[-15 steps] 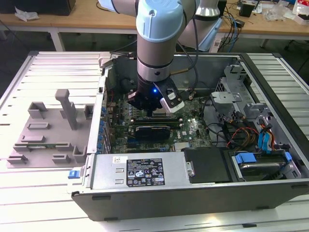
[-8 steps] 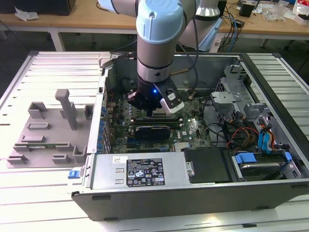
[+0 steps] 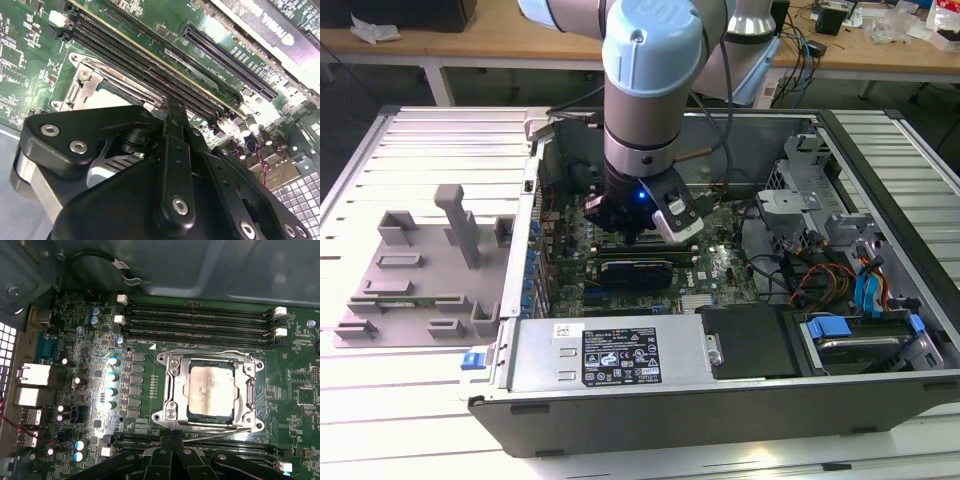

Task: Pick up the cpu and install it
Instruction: 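Install the second cpu locking lever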

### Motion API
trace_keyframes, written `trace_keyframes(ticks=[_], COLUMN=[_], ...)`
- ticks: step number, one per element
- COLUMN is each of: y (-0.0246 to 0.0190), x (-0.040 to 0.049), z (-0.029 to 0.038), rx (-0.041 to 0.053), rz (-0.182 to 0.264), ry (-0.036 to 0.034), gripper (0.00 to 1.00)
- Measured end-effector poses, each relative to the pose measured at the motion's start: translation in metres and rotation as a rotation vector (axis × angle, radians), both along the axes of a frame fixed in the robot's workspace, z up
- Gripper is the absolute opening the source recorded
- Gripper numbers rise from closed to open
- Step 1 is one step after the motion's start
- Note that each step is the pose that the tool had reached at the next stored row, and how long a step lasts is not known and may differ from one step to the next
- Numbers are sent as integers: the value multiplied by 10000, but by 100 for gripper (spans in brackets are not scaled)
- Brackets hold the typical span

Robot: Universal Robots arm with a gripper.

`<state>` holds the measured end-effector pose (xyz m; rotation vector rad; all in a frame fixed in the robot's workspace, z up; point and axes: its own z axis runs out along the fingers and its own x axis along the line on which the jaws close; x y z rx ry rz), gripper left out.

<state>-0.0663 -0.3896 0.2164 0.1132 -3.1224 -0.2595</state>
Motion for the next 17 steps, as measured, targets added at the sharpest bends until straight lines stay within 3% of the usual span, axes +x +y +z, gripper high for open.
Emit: trace_keyframes(ticks=[3, 7, 9, 14, 17], y=[-5, -8, -8, -8, -9], x=[-6, -34, -63, -115, -153], z=[-17, -72, -93, -155, -203], rx=[260, 389, 540, 815, 907], rz=[2, 2, 2, 3, 2], ry=[-27, -42, -64, -92, -104], gripper=[11, 11, 11, 11, 11])
